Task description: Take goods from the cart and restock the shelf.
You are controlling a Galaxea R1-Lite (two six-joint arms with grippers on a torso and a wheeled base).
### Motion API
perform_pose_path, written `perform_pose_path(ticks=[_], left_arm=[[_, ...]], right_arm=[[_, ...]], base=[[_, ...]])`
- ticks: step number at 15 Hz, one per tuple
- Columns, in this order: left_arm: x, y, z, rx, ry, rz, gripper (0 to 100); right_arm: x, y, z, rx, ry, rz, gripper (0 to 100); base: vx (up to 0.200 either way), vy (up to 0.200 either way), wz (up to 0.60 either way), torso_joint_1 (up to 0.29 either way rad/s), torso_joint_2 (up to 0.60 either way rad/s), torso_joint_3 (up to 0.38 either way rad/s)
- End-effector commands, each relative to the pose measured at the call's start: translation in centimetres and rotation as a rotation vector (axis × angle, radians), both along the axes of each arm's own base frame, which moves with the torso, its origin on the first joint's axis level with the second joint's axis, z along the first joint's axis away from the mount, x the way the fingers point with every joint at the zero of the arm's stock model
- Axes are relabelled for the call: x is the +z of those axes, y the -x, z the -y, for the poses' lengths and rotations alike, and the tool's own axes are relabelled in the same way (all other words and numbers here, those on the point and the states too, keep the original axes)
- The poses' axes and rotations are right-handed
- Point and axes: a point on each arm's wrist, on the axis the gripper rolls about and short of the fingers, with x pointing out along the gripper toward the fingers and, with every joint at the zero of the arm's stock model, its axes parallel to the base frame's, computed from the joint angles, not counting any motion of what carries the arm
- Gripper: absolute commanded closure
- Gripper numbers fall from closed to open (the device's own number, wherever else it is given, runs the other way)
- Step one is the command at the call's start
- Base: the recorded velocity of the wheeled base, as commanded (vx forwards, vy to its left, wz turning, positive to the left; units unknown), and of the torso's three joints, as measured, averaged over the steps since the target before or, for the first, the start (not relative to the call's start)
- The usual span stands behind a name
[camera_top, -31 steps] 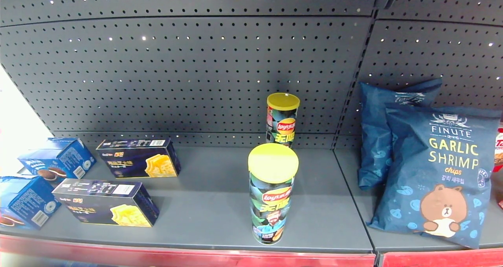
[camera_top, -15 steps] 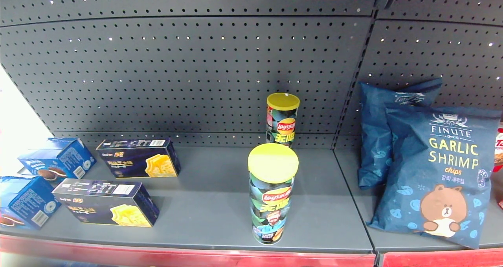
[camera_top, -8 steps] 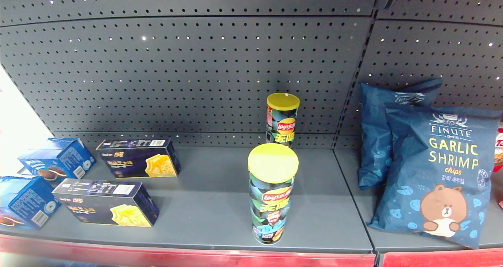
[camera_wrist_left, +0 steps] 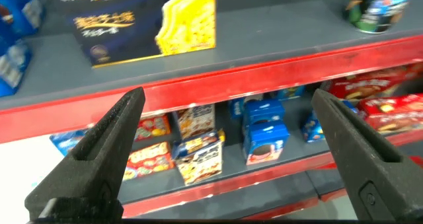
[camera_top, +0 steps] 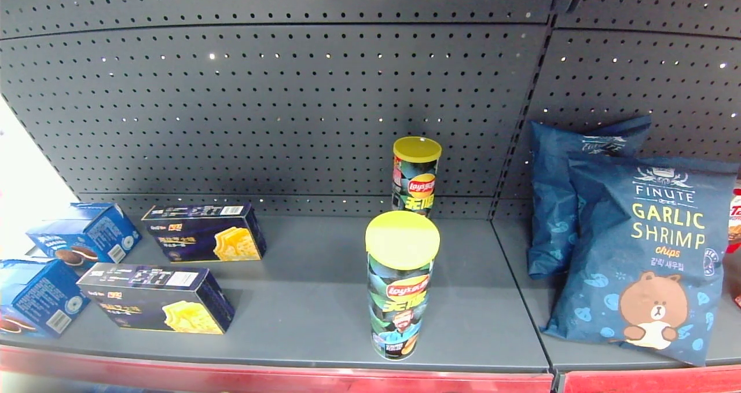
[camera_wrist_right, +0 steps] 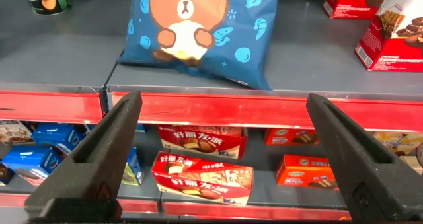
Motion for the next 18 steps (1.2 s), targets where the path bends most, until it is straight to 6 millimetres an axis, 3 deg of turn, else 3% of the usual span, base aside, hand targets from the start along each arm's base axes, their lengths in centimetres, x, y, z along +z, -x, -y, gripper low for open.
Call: perform_pose_path(ticks=[1,3,6,10,13,16,18], left_arm=[[-0.2,0.6,-0.5,-0.131,0.031,0.086,0],[-0.2,0.5,-0.7,-0.205,0.037,0.084,0],[-0.1,0.5,-0.7,-0.178,0.063,0.073,0],[0.1,-0.9,0.0,-0.208,-0.045,-0.107,0],[0.1,-1.2,0.0,-0.253,-0.079,-0.122,0],[0.0,-2.9,1.0,-0.162,-0.162,-0.361,0],[-0.2,-3.4,1.5,-0.239,-0.213,-0.438,0]], right_arm=[[0.0,0.0,0.0,0.000,0.000,-0.002,0],[0.0,0.0,0.0,0.000,0.000,-0.002,0],[0.0,0.0,0.0,0.000,0.000,-0.002,0],[0.0,0.0,0.0,0.000,0.000,-0.002,0],[0.0,0.0,0.0,0.000,0.000,-0.002,0],[0.0,0.0,0.0,0.000,0.000,-0.002,0],[0.0,0.0,0.0,0.000,0.000,-0.002,0]], base=[[0.000,0.000,0.00,0.000,0.00,0.000],[0.000,0.000,0.00,0.000,0.00,0.000],[0.000,0.000,0.00,0.000,0.00,0.000],[0.000,0.000,0.00,0.000,0.00,0.000],[0.000,0.000,0.00,0.000,0.00,0.000],[0.000,0.000,0.00,0.000,0.00,0.000],[0.000,0.000,0.00,0.000,0.00,0.000]])
